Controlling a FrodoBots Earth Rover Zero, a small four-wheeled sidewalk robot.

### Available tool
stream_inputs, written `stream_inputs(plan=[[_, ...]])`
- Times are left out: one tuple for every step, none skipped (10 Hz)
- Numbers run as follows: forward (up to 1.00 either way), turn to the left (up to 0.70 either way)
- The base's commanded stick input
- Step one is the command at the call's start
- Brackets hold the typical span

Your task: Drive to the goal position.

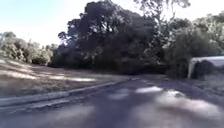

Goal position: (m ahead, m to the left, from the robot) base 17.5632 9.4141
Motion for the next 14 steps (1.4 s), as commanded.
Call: stream_inputs(plan=[[0.7,-0.14],[0.7,-0.14],[0.7,-0.14],[0.7,-0.14],[0.7,-0.14],[0.7,-0.14],[0.7,-0.14],[0.7,-0.14],[0.7,-0.14],[0.7,-0.14],[0.7,-0.14],[0.7,-0.14],[0.7,-0.14],[0.7,-0.14]])
